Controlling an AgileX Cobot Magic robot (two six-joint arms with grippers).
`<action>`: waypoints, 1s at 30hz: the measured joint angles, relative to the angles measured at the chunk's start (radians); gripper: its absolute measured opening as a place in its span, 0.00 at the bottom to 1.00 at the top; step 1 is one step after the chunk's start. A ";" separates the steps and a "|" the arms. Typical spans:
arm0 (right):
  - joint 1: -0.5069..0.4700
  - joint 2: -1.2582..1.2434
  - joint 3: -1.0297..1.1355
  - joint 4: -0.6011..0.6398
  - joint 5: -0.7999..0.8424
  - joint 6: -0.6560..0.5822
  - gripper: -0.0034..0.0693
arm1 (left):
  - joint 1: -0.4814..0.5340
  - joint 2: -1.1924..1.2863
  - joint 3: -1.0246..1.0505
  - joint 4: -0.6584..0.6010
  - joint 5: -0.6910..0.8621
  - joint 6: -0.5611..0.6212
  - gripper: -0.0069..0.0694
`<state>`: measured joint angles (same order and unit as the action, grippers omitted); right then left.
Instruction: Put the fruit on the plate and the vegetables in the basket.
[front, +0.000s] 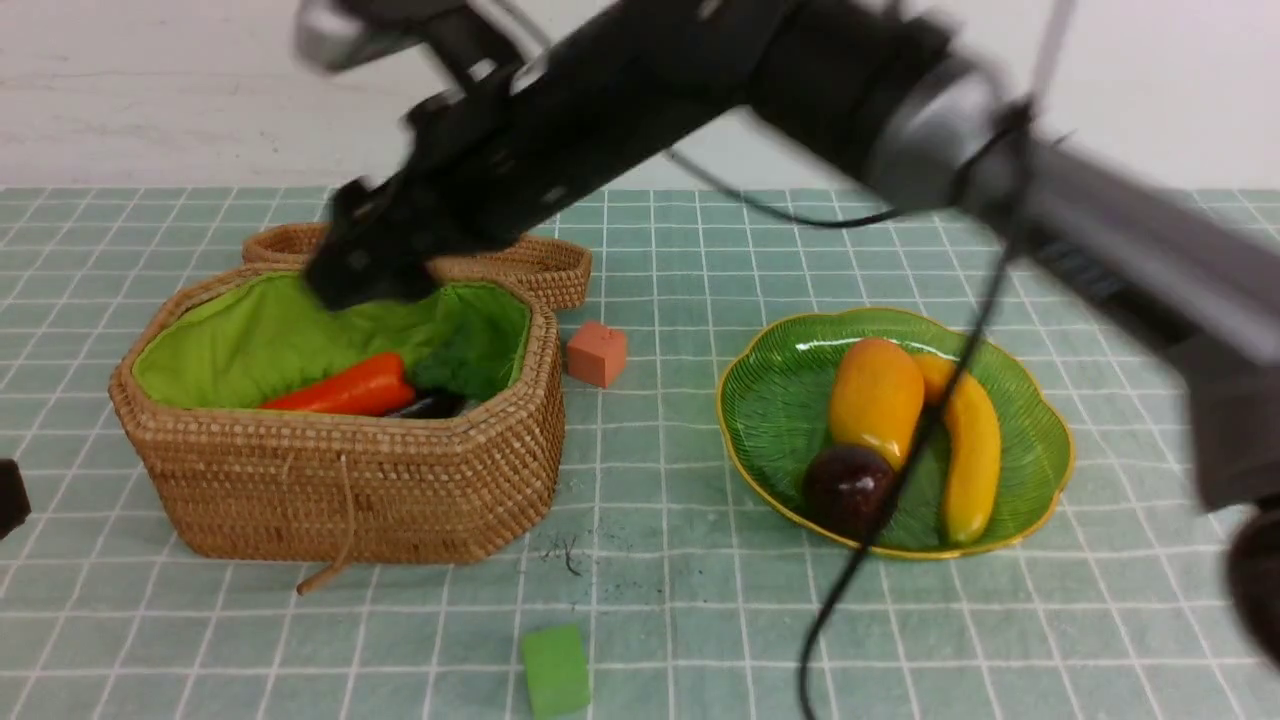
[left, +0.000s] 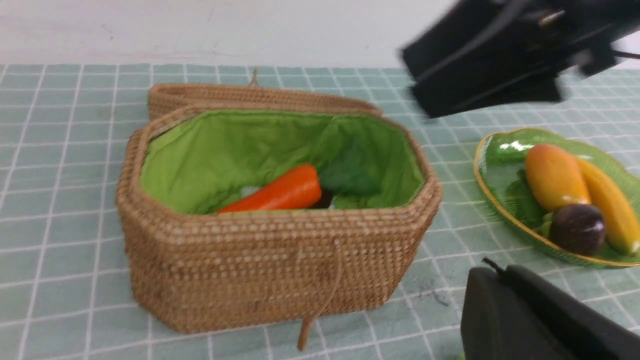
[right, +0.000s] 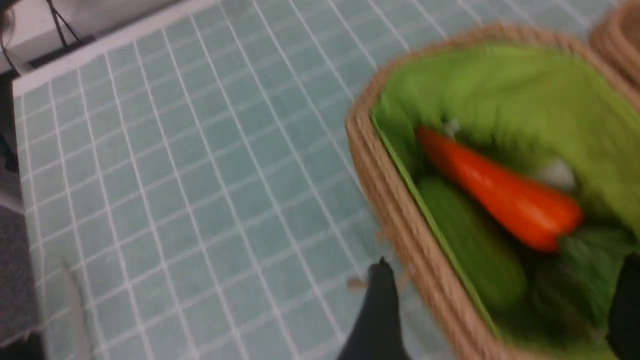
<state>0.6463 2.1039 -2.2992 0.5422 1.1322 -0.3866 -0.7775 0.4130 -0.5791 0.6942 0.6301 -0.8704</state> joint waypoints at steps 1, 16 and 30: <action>-0.003 -0.007 0.000 -0.010 0.014 0.013 0.75 | 0.000 0.000 0.000 -0.004 -0.005 0.006 0.09; -0.040 -0.673 0.581 -0.453 0.122 0.387 0.03 | -0.001 -0.275 0.154 -0.359 -0.244 0.261 0.09; -0.040 -1.380 1.320 -0.487 0.119 0.602 0.04 | -0.001 -0.428 0.323 -0.367 -0.277 0.244 0.10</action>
<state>0.6068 0.7235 -0.9793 0.0557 1.2512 0.2157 -0.7786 -0.0152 -0.2559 0.3274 0.3530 -0.6265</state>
